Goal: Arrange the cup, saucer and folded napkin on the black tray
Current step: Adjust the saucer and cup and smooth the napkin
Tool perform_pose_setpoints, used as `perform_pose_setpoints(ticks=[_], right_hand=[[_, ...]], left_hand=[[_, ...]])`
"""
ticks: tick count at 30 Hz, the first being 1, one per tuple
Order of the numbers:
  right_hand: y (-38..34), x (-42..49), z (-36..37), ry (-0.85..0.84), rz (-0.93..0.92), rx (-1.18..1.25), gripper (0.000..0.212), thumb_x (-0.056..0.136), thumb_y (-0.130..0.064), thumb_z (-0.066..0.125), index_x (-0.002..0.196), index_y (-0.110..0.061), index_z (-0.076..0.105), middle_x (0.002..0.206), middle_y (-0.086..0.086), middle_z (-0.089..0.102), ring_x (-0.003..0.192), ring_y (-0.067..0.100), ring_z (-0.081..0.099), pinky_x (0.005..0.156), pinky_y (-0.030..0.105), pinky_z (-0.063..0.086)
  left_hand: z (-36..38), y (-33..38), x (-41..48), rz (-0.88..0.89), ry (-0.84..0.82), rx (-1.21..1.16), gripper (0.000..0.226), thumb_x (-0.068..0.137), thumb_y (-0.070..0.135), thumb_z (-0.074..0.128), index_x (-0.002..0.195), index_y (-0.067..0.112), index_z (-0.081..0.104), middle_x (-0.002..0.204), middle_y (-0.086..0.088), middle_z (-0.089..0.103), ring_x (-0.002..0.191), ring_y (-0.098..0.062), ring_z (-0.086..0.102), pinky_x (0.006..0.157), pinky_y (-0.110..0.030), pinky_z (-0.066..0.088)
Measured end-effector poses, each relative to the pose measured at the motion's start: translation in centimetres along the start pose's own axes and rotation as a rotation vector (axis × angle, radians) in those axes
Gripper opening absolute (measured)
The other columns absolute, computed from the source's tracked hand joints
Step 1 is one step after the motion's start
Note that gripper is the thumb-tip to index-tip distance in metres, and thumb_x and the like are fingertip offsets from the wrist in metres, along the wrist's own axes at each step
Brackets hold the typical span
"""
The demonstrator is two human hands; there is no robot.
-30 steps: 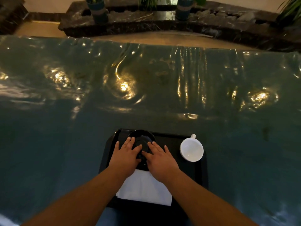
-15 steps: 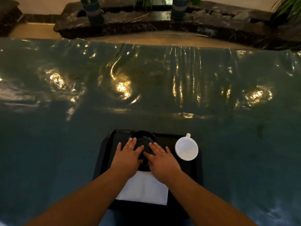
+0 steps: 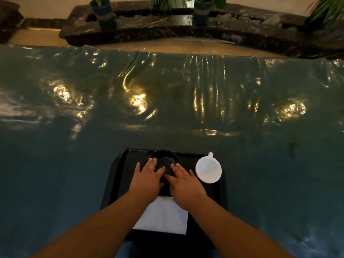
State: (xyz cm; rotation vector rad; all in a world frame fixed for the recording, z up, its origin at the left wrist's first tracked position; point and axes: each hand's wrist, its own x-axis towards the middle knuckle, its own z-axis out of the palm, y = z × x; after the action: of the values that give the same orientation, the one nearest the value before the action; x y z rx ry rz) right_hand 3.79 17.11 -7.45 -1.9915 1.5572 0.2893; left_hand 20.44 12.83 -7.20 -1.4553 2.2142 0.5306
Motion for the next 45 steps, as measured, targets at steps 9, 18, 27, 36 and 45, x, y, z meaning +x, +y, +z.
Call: perform_pose_setpoints(ticks=[9, 18, 27, 36, 45], right_hand=[[3.4, -4.2, -4.1, 0.545, 0.210, 0.375, 0.021, 0.094, -0.011, 0.056, 0.105, -0.016, 0.071, 0.102, 0.001, 0.068, 0.090, 0.018, 0.062, 0.081, 0.039, 0.056], [11.0, -6.6, -2.9, 0.300, 0.669, 0.819, 0.022, 0.101, -0.037, 0.056, 0.113, -0.019, 0.056, 0.090, -0.003, 0.069, 0.075, 0.016, 0.065, 0.062, 0.032, 0.048], [12.4, -5.2, -2.9, 0.262, 0.615, 0.972, 0.002, 0.102, -0.023, 0.055, 0.103, -0.021, 0.056, 0.082, 0.011, 0.074, 0.061, 0.018, 0.068, 0.054, 0.034, 0.059], [13.9, -3.3, -4.3, 0.247, 0.540, 0.830, 0.009, 0.100, -0.033, 0.061, 0.105, -0.026, 0.064, 0.089, 0.006, 0.069, 0.070, 0.024, 0.067, 0.055, 0.037, 0.061], [11.5, -5.5, -2.7, 0.365, 0.692, 0.814, 0.028, 0.096, -0.049, 0.059, 0.105, -0.023, 0.055, 0.092, -0.005, 0.066, 0.083, 0.017, 0.065, 0.064, 0.035, 0.052]], left_hand=[[-3.4, 3.4, 1.7, -0.021, 0.249, -0.238, 0.037, 0.093, 0.045, 0.059, 0.123, 0.023, 0.063, 0.120, -0.002, 0.064, 0.108, -0.023, 0.060, 0.088, -0.040, 0.053], [-4.8, 9.9, 5.6, 0.033, -0.009, -0.490, 0.041, 0.099, 0.052, 0.051, 0.127, 0.027, 0.066, 0.125, 0.000, 0.071, 0.112, -0.022, 0.064, 0.089, -0.038, 0.051], [-4.4, 10.4, 6.0, -0.080, -0.014, -0.605, 0.025, 0.094, 0.041, 0.064, 0.107, 0.023, 0.075, 0.081, 0.004, 0.069, 0.082, -0.022, 0.071, 0.078, -0.043, 0.062], [-4.2, 10.9, 5.4, -0.101, -0.065, -0.484, 0.030, 0.090, 0.051, 0.069, 0.089, 0.021, 0.064, 0.081, 0.003, 0.066, 0.074, -0.014, 0.062, 0.060, -0.030, 0.045], [-6.3, 10.1, 6.1, -0.138, 0.093, -0.388, 0.040, 0.081, 0.066, 0.066, 0.093, 0.027, 0.064, 0.081, 0.007, 0.064, 0.080, -0.016, 0.063, 0.061, -0.033, 0.044]])
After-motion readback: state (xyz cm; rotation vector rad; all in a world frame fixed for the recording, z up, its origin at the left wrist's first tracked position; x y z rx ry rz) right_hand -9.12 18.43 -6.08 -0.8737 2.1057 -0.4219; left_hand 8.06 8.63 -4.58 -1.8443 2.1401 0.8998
